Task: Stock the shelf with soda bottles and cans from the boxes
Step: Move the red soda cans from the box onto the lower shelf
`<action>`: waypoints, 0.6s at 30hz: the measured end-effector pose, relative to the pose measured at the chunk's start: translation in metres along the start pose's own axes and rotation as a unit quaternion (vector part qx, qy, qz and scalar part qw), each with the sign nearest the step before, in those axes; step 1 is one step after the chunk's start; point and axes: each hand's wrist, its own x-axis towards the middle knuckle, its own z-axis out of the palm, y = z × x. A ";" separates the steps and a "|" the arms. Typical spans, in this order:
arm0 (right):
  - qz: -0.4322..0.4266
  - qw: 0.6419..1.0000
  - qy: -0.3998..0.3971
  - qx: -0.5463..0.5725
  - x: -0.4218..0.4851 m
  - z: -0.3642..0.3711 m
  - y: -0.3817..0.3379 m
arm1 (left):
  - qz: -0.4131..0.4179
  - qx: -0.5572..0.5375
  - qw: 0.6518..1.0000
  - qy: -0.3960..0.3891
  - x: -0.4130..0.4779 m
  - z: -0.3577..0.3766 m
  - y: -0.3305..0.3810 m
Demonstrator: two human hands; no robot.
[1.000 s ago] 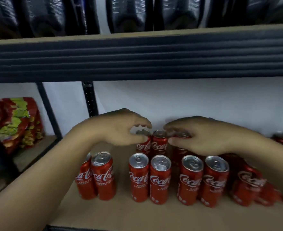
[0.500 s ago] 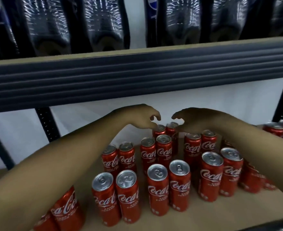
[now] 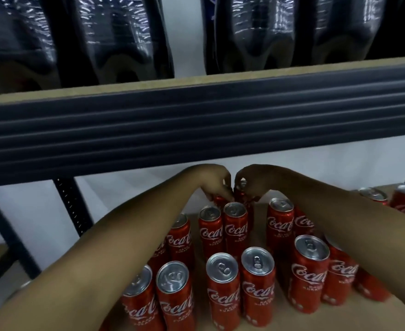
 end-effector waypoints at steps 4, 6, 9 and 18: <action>-0.045 0.999 0.014 -0.020 0.008 0.006 -0.033 | -0.033 -0.014 0.999 0.018 -0.019 -0.007 -0.039; -0.066 0.997 0.013 -0.025 0.016 0.009 -0.058 | -0.057 -0.018 0.998 0.032 -0.037 -0.011 -0.061; -0.093 0.996 -0.006 -0.008 0.028 0.013 -0.100 | -0.095 -0.014 0.994 0.045 -0.066 -0.018 -0.095; -0.212 0.976 -0.029 -0.027 0.042 0.035 -0.233 | -0.217 -0.016 0.973 0.073 -0.182 -0.020 -0.196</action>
